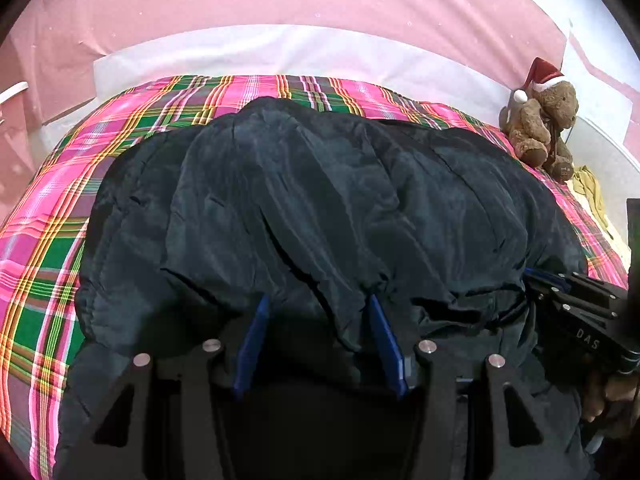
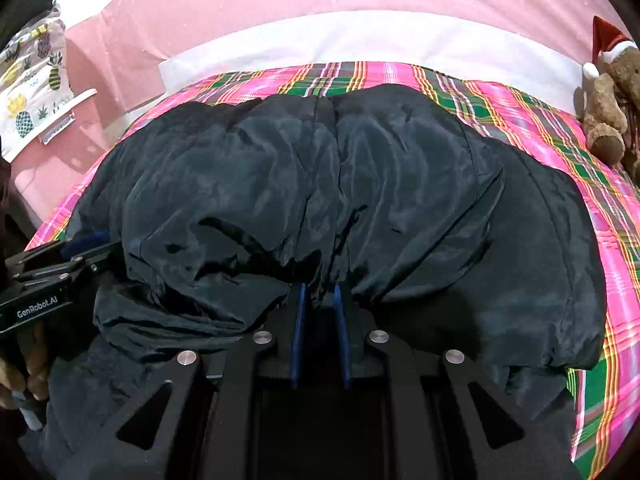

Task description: Fold large clothes

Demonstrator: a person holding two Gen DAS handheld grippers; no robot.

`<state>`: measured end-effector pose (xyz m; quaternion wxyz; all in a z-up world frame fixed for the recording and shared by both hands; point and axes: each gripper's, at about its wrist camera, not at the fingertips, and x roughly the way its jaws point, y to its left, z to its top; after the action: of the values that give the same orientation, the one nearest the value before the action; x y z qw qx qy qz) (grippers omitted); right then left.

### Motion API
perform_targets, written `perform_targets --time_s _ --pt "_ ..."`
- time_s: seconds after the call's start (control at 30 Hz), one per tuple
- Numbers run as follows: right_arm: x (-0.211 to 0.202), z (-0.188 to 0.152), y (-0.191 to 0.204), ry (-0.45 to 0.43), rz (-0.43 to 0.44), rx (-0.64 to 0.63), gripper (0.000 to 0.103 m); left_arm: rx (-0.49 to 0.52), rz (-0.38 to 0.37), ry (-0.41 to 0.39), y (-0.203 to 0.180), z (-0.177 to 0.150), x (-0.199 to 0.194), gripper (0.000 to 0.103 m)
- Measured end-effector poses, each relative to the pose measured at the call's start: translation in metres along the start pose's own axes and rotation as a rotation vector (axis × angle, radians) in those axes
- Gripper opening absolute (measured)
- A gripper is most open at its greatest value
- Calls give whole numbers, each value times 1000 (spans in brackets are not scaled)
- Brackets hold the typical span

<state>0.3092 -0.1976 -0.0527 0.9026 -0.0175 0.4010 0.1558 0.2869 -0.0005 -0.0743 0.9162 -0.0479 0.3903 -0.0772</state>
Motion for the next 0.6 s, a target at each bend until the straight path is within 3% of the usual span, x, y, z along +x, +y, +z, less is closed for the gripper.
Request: perform_targets --time_s 0.27,0.47,0.6 --pt "-9 0 4 9 -21 -8 15 10 39 13 -7 7 -14 55" --pt "-55 -12 5 -12 -43 4 29 18 30 -7 -20 -5 -56 54" --pt "-91 -29 6 -40 -37 22 30 2 15 -30 -23 -21 -87 54"
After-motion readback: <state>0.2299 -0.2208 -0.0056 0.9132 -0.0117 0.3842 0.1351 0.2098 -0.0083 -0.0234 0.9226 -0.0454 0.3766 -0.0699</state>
